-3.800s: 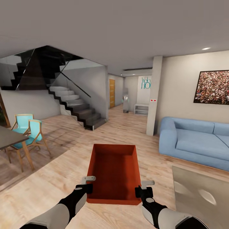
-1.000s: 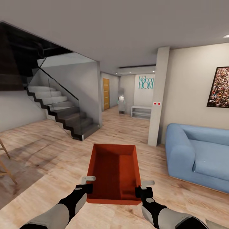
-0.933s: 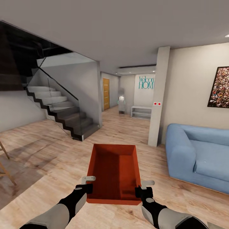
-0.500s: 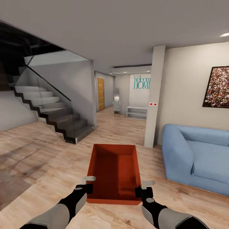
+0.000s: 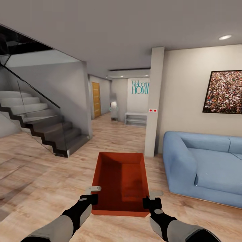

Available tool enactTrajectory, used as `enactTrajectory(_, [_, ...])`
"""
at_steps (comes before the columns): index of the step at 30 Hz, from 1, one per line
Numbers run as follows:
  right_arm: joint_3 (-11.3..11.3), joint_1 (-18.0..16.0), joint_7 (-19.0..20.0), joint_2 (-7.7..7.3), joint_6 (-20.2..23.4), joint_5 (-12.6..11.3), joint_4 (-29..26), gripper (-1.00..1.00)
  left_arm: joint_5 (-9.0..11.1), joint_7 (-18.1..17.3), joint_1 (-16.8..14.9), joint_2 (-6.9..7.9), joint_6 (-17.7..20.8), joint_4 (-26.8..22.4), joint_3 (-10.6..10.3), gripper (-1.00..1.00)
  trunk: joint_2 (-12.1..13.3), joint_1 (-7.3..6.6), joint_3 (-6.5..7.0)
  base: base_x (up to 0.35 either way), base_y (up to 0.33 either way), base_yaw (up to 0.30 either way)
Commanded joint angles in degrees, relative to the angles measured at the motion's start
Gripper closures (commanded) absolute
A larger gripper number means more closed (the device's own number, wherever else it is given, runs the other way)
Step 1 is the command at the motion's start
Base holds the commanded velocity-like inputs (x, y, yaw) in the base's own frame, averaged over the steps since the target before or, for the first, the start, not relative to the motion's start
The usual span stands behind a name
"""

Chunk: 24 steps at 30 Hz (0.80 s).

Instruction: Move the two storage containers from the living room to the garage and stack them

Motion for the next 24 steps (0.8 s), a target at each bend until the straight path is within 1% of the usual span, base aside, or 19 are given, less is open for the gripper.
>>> enactTrajectory(1, [-1.78,-0.04,-0.02,0.03,-0.06,0.64,-0.14,1.00,-0.20,1.15,-0.04,0.52,0.41,-0.14,2.03,1.00,-0.07,0.05,-0.09,0.323,0.000,-0.013])
enactTrajectory(24, [-1.78,-0.04,-0.31,0.06,-0.06,0.42,-0.14,1.00,-0.20,1.15,-0.04,0.61,0.40,-0.14,2.03,1.00,-0.07,0.05,-0.09,0.323,0.000,-0.001])
